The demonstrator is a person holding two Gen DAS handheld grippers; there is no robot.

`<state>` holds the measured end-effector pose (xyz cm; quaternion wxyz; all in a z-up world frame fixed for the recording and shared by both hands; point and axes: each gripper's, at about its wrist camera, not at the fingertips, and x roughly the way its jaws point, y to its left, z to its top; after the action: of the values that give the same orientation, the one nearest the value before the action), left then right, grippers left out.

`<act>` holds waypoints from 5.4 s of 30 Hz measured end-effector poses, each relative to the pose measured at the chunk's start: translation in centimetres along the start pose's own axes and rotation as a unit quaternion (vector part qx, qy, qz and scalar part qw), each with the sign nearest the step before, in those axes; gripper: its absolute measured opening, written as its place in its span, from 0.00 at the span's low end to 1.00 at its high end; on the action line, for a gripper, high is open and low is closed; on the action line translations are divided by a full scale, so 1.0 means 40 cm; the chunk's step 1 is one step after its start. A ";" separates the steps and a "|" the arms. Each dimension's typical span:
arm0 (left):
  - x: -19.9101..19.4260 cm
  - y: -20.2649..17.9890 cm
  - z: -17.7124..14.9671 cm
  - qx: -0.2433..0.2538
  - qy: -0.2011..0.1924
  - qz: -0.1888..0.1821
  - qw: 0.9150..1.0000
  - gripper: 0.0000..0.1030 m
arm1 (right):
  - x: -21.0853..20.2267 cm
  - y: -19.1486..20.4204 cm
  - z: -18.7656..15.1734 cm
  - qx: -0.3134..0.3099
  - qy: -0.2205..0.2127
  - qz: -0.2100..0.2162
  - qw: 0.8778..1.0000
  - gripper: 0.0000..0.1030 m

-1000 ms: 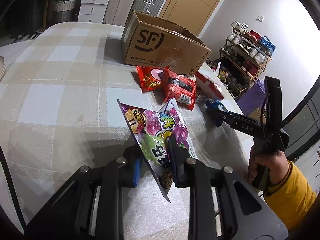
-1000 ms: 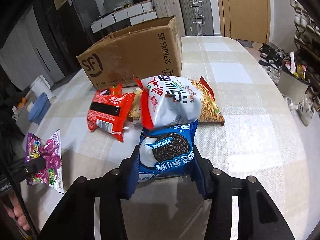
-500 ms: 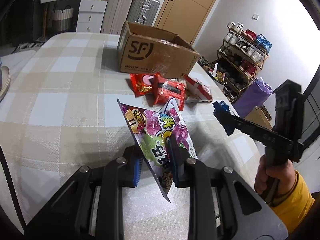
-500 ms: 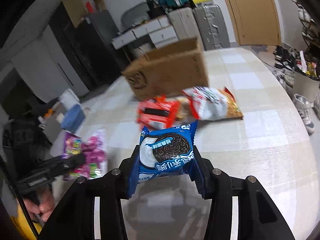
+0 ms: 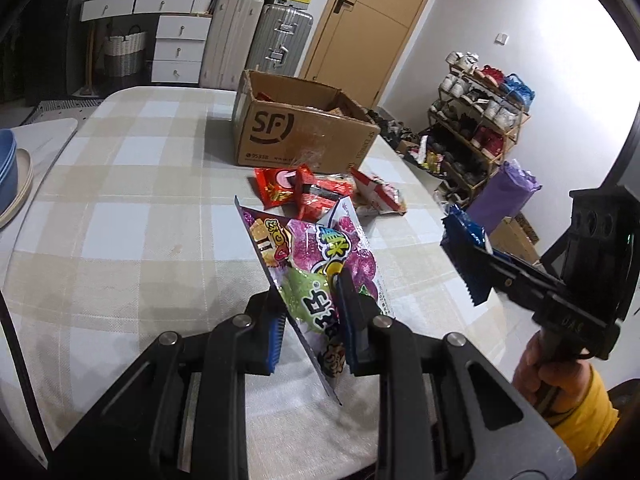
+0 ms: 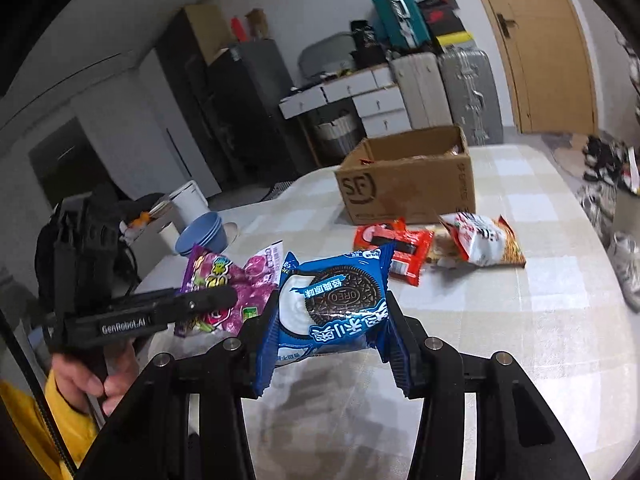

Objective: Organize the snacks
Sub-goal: 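Carry the candy bag and Oreo pack with both grippers over the box, then lower both snacks into the box and open both grippers, then withdraw both grippers from the box back toward the remaining snacks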

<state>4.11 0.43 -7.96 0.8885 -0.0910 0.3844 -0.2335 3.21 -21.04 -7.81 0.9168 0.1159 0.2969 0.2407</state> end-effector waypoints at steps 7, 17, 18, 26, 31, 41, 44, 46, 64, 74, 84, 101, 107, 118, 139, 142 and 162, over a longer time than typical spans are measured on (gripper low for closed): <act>-0.028 -0.002 0.010 0.004 -0.003 0.002 1.000 0.19 | -0.003 0.001 0.004 0.009 -0.007 0.018 1.000 0.46; -0.024 -0.005 0.057 0.015 0.005 0.013 1.000 0.20 | -0.025 -0.017 0.032 0.023 -0.029 0.023 0.999 0.46; -0.023 -0.005 0.067 0.016 0.004 0.011 1.000 0.20 | -0.024 -0.019 0.038 0.021 -0.030 0.023 0.999 0.46; 0.006 -0.009 0.176 0.024 -0.008 0.018 1.000 0.20 | 0.004 -0.049 0.117 0.011 -0.033 0.026 0.999 0.46; 0.041 -0.013 0.296 0.038 -0.020 0.027 0.999 0.20 | 0.026 -0.077 0.209 0.008 -0.041 0.040 0.998 0.46; 0.160 -0.003 0.582 0.064 -0.037 0.051 0.996 0.20 | 0.154 -0.156 0.464 0.019 -0.030 0.051 0.998 0.46; 0.224 0.000 0.660 0.072 -0.028 0.073 0.994 0.20 | 0.213 -0.204 0.529 0.051 -0.024 0.056 0.997 0.46; 0.273 -0.018 0.705 0.096 -0.020 0.081 0.992 0.20 | 0.261 -0.243 0.563 0.077 -0.019 0.061 0.995 0.46; 0.601 -0.018 0.796 0.130 0.040 0.088 0.987 0.20 | 0.491 -0.357 0.617 0.100 0.040 0.021 0.994 0.46; 0.659 0.013 0.753 0.116 0.052 0.090 0.988 0.20 | 0.492 -0.369 0.598 0.097 0.050 0.009 0.994 0.46; 0.678 0.009 0.764 0.120 0.048 0.099 0.987 0.20 | 0.497 -0.383 0.598 0.104 0.053 0.007 0.993 0.46; 0.553 -0.020 0.783 0.137 0.020 0.105 0.985 0.38 | 0.519 -0.383 0.593 0.107 0.063 0.005 0.992 0.46; 0.527 -0.021 0.772 0.135 0.021 0.105 0.985 0.44 | 0.542 -0.383 0.597 0.108 0.076 -0.008 0.991 0.48; 0.484 0.006 0.749 0.117 0.027 0.104 0.987 0.52 | 0.542 -0.396 0.606 0.117 0.070 -0.038 0.990 0.70; 0.199 -0.177 0.635 0.152 -0.040 0.108 0.982 0.77 | 0.232 -0.256 0.547 0.041 -0.007 -0.040 0.998 0.85; 0.151 -0.209 0.610 0.153 -0.046 0.103 0.982 0.79 | 0.181 -0.238 0.519 0.025 -0.027 -0.047 0.998 0.90; -0.194 -0.205 0.317 0.081 -0.171 0.079 0.979 1.00 | -0.117 -0.079 0.176 -0.005 -0.156 -0.066 0.986 0.99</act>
<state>5.86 -3.20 8.53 0.9612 -0.0266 0.2125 -0.1737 5.31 -26.63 -1.03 0.9664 0.1270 0.1564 0.1599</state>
